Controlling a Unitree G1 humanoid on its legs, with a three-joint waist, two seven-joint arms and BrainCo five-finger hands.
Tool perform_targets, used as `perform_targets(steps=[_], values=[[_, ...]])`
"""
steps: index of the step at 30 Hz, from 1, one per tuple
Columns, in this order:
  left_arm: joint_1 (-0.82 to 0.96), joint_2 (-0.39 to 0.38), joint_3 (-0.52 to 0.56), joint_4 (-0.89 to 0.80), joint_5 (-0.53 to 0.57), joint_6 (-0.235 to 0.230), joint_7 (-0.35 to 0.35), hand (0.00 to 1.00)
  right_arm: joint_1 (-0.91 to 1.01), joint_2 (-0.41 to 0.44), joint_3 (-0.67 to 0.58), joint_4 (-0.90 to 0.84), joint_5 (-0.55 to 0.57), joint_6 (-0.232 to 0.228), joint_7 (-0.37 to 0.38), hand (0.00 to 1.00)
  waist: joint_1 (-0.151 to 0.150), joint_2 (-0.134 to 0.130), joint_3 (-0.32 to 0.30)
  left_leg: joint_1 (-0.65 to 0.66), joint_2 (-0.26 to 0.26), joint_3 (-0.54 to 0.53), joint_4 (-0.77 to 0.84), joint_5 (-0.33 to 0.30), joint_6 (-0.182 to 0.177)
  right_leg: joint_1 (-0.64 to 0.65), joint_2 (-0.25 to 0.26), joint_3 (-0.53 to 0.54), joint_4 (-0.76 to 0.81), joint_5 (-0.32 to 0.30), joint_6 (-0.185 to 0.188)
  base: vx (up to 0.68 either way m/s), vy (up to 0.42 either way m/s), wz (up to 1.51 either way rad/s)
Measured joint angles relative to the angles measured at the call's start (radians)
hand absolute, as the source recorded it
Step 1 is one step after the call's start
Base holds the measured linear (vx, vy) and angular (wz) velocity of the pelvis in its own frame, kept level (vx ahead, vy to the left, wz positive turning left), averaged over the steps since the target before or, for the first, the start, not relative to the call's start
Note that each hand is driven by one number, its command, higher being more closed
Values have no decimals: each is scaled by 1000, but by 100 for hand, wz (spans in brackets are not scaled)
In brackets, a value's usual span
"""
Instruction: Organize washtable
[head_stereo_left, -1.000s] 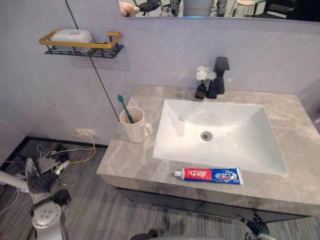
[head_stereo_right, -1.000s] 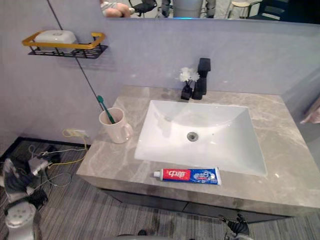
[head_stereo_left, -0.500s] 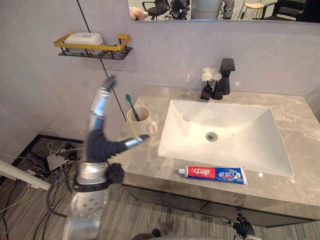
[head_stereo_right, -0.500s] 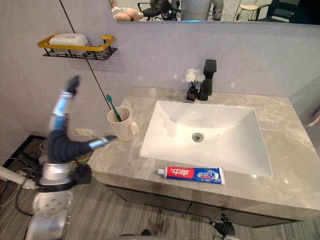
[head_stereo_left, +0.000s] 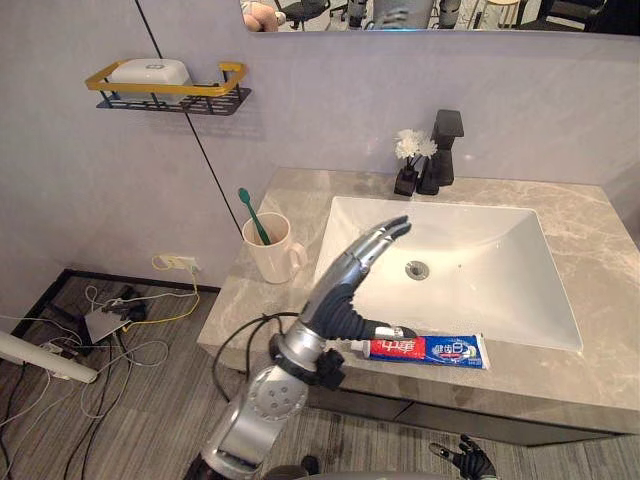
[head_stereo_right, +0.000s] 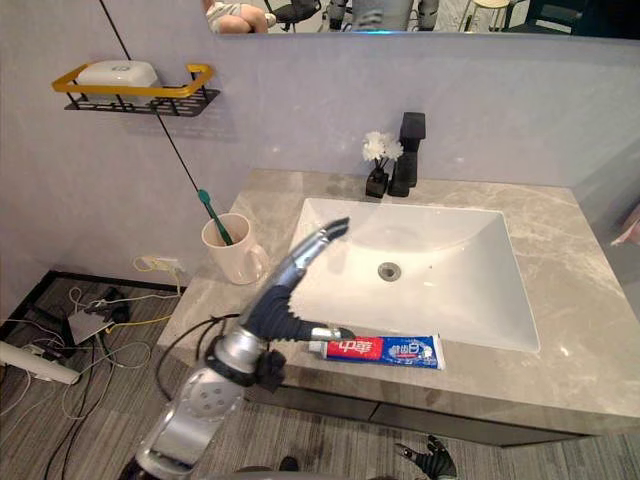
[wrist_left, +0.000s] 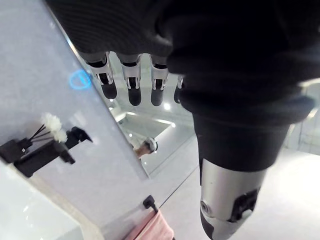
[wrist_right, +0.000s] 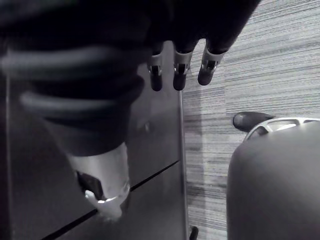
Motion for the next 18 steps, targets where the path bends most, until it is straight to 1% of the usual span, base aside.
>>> perform_targets(steps=[2, 7, 11, 12, 18], values=[[-1, 6, 0, 65, 22, 20, -10, 0, -4, -1, 0, -11, 0, 0, -1, 0, -18, 0, 0, 1, 0, 0, 0, 0, 0, 1, 0, 0, 0, 0, -1, -59, 12, -1], [-31, 6, -42, 185, 50, 27, -12, 0, 2, 0, 0, -18, 1, 2, -1, 0, -22, 0, 1, 2, 2, 1, -3, 0, 0, -1, 3, 3, -8, 4, -5, -43, 8, -4], [-63, 7, -65, 256, 82, 44, -31, 0, -1, 0, 0, -31, 0, 3, -3, 0, -43, -1, 1, 1, 5, 4, -12, 3, -4, 3, 11, 4, -32, 18, -8, -4, 0, -3], [-67, 6, -68, 272, 104, 45, -32, 0, -1, 0, 0, -34, 0, 3, -3, 0, -45, -1, 1, 2, 7, 7, -12, 4, -5, 4, 12, 5, -35, 18, -8, 18, -4, -4], [-83, 6, -74, 326, 143, 47, -32, 0, -4, 0, -1, -36, 1, 3, -6, 0, -46, -6, 4, 11, 13, 15, -17, 3, -6, 16, 19, 5, -48, 18, -9, 22, -5, 0]])
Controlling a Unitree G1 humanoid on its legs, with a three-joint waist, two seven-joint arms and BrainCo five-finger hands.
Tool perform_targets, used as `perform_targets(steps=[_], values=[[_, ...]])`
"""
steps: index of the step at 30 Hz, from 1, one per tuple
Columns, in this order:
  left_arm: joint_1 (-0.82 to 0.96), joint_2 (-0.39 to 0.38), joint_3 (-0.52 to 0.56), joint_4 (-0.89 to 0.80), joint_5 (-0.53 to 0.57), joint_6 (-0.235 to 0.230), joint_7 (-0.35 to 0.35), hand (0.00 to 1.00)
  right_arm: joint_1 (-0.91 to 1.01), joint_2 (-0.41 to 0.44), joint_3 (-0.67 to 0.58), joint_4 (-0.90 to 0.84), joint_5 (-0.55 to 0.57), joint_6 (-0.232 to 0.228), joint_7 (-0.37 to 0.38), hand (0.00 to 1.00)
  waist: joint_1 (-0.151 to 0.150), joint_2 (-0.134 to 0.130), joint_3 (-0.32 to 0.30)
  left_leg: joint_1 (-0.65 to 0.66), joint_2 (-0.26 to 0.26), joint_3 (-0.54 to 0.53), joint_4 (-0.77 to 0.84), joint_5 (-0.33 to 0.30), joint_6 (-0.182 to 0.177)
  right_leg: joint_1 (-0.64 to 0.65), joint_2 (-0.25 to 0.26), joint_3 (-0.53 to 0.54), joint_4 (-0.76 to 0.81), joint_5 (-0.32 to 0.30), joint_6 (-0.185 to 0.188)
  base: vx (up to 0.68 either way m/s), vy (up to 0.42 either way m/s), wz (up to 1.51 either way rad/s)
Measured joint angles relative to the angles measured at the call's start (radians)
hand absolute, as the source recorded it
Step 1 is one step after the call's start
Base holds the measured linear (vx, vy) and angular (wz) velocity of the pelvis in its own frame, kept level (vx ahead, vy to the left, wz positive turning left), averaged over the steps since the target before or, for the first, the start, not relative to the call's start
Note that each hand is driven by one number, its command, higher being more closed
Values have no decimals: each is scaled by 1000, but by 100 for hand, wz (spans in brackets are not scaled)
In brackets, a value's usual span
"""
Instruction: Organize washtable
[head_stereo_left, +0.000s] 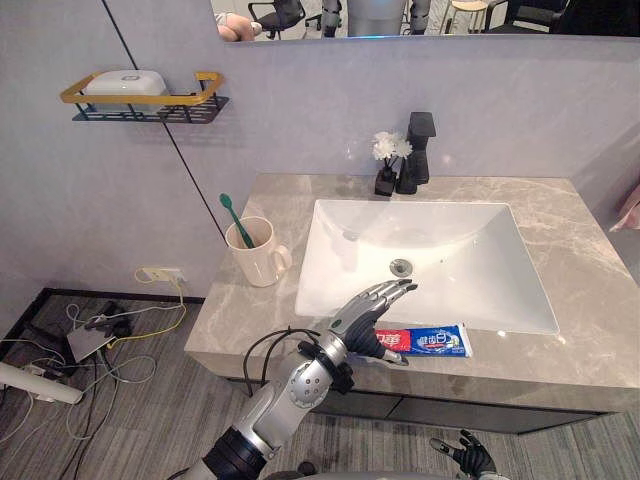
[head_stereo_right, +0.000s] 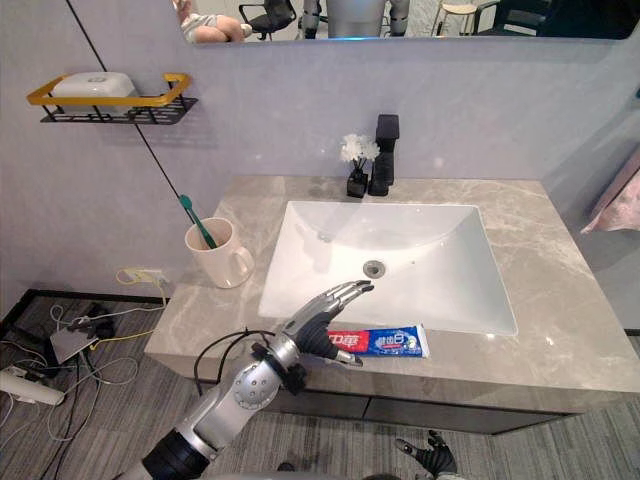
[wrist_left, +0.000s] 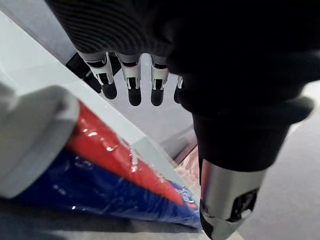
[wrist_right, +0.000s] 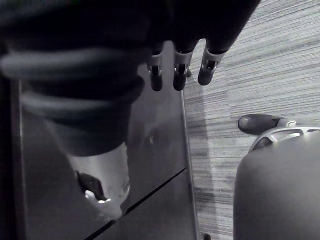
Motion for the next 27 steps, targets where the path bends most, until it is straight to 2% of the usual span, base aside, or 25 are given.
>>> perform_targets(steps=[16, 17, 27], values=[[-6, -7, 3, 67, 47, 15, 25, 0, -12, 1, 0, -1, 0, 3, 0, 0, -1, -4, 3, 10, 6, 16, 0, 0, -1, 3, 1, 15, 1, 2, -1, -17, 7, -2], [-10, -7, 4, 75, 55, 15, 25, 100, -12, 1, 0, -1, 0, 3, 0, 0, -1, -4, 3, 12, 6, 19, -1, 0, -1, 4, 2, 18, 0, 2, 0, -2, 6, -6], [-28, -26, 27, 99, 78, 19, 25, 100, -15, 3, 1, -1, 0, 4, 0, 0, -8, -4, 3, 22, 6, 34, -13, 0, -1, 4, 1, 27, -3, 4, 2, -3, 6, -2]])
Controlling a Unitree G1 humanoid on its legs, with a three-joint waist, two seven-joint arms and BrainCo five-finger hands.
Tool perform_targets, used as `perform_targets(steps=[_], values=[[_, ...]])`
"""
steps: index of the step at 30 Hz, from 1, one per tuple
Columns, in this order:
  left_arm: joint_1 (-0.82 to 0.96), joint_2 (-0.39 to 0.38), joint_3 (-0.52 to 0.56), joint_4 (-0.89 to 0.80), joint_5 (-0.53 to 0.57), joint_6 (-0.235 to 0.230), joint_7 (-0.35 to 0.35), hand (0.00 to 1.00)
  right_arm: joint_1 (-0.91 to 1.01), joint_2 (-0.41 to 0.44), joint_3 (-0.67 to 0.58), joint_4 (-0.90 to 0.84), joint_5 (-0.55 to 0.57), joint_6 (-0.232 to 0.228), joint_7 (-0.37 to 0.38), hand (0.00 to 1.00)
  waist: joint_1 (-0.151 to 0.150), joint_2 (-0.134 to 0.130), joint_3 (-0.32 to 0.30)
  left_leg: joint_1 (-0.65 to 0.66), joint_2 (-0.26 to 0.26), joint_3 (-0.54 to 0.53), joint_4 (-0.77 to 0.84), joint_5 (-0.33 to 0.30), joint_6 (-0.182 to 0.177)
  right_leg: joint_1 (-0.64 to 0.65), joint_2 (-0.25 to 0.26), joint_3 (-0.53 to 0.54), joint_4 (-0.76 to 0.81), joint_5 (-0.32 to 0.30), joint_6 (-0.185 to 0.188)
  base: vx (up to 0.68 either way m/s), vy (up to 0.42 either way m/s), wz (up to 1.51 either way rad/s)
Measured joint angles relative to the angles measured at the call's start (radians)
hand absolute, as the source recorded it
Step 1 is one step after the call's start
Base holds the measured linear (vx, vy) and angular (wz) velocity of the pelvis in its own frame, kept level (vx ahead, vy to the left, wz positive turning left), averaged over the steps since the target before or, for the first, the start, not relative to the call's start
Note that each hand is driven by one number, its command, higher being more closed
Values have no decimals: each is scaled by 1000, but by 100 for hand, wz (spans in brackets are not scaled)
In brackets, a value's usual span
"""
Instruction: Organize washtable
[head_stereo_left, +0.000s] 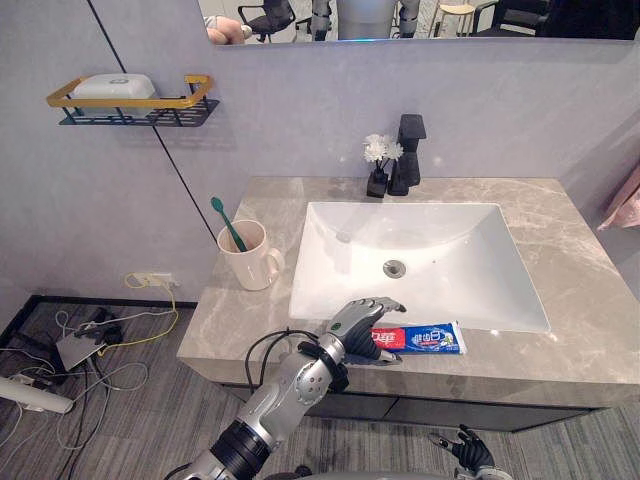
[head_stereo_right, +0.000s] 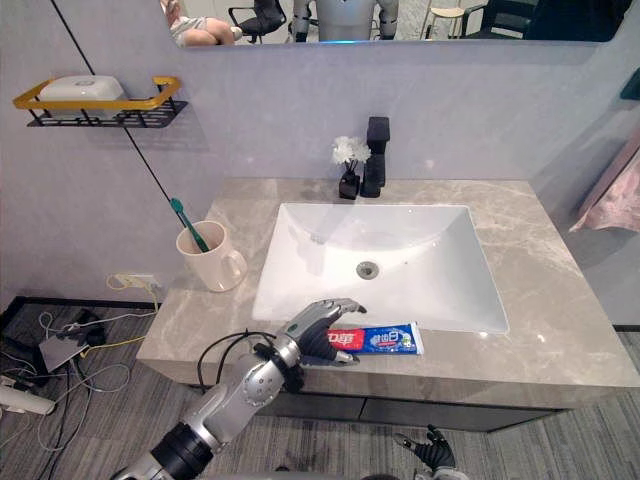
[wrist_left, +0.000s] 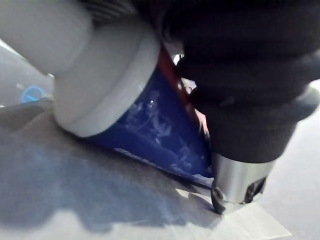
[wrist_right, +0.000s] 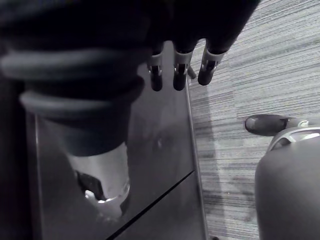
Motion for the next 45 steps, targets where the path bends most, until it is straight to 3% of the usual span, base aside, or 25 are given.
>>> perform_targets(steps=[4, 17, 25, 29, 34, 41, 45], values=[[-3, -12, 31, 3, -4, -3, 3, 100, 0, 0, 0, 0, 0, 0, 0, 0, -22, 1, 0, 5, 0, 1, -9, 0, 0, 0, 1, 4, -3, 0, 0, 22, 4, -4], [40, 11, 64, -44, -117, 2, 3, 100, 29, 14, -5, 0, 39, 1, -1, 0, -22, 12, -4, 28, 13, 66, 3, -28, -4, -10, 6, 72, 3, -1, 0, -15, 8, -14], [66, 19, 79, -120, -194, 4, 5, 100, 73, 17, -100, -29, 101, 2, -27, 0, -30, 16, -6, 26, 30, 121, 28, -57, -11, -34, 20, 132, 6, 0, -1, 2, -4, -23], [82, 15, 152, -204, -239, 5, 24, 100, 109, 15, -199, -169, 127, -1, -34, 0, -48, 22, -12, 24, 34, 158, 32, -68, -11, -61, 22, 171, 16, 1, -1, 9, 11, -30], [80, -9, 219, -262, -268, 9, 35, 100, 153, 14, -354, -373, 187, -2, -38, 0, -48, 16, -17, 31, 35, 203, 36, -83, -8, -82, 22, 218, 27, 1, -1, 2, 17, -26], [84, -23, 287, -372, -281, 19, 25, 100, 226, -22, -521, -908, 262, 1, -2, 0, -53, -1, -18, 29, 42, 239, 66, -108, -6, -98, 27, 257, 38, 1, -1, -11, -1, -17], [127, -21, 324, -403, -287, 18, 13, 100, 218, -86, -536, -1148, 297, -11, 37, 0, -57, -11, -29, 20, 51, 255, 85, -121, -11, -112, 35, 277, 41, 1, 0, -18, -24, -14]])
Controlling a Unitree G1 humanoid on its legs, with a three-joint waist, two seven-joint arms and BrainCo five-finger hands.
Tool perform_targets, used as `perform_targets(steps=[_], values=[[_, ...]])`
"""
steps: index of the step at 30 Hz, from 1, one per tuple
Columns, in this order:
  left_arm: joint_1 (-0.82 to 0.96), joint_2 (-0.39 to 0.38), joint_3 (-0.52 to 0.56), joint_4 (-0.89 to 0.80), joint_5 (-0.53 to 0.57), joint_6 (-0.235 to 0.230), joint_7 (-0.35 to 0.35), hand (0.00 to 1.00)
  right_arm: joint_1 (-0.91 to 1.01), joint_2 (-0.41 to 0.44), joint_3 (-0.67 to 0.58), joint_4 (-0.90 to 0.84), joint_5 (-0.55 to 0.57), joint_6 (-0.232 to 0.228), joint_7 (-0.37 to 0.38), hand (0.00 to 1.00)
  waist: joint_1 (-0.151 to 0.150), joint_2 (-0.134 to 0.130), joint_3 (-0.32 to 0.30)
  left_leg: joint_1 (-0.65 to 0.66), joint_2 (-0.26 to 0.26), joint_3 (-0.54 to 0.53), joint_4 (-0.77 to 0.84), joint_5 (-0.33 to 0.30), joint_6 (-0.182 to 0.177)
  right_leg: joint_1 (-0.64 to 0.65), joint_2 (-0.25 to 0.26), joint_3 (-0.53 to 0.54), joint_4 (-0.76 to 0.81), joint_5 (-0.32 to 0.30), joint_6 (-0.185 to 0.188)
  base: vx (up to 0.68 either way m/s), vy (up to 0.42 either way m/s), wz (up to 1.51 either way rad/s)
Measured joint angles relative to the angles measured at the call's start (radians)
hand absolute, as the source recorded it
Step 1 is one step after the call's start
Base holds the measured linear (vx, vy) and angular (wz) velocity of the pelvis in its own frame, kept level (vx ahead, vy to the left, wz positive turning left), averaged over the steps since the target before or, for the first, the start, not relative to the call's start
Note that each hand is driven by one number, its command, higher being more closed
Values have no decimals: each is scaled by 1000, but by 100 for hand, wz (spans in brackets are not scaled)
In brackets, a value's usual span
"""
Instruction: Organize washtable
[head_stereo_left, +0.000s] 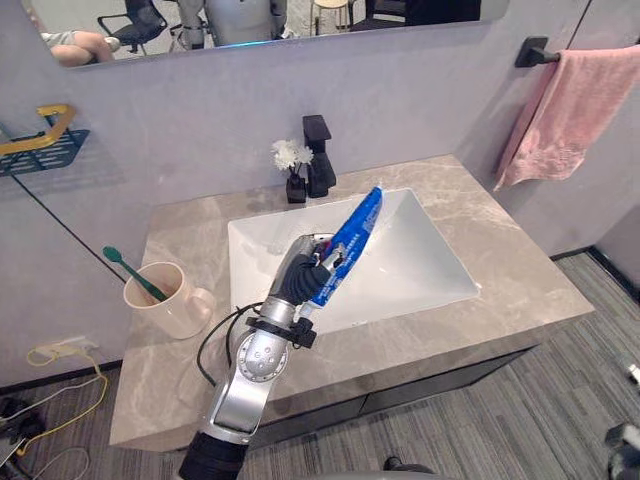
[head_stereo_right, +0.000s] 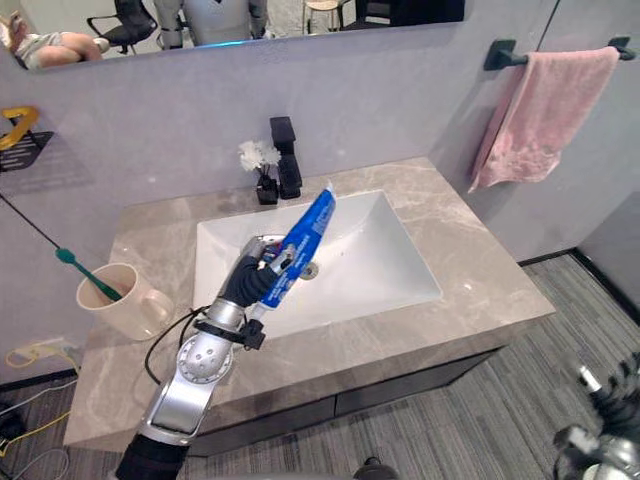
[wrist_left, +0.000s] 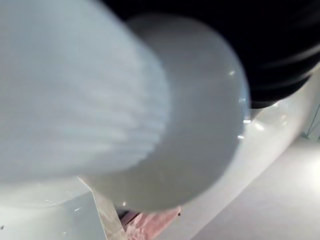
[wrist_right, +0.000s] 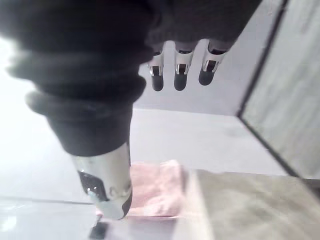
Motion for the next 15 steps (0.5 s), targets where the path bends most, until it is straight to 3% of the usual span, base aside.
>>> perform_targets(steps=[4, 9, 15], values=[[3, 1, -2, -1, -2, 0, -24, 100, -93, -81, 80, -53, 20, -24, 21, 0, 7, -4, -4, -9, 0, 16, 3, 0, 0, -18, 1, 21, 14, 2, 1, -17, -19, -14], [2, 2, -50, -45, -46, -1, -37, 100, -259, -205, 357, -69, 55, -41, 56, 0, 14, -2, -9, -26, -6, -12, 12, 1, 2, -15, -7, -7, 14, 6, 6, -13, -9, 12], [2, 3, -96, -49, -69, -1, -36, 100, -380, -220, 616, -69, 79, -39, 94, 0, 49, 8, -16, -32, -18, -68, 15, 8, 11, 12, -15, -67, 12, 6, 6, -17, -20, 30]])
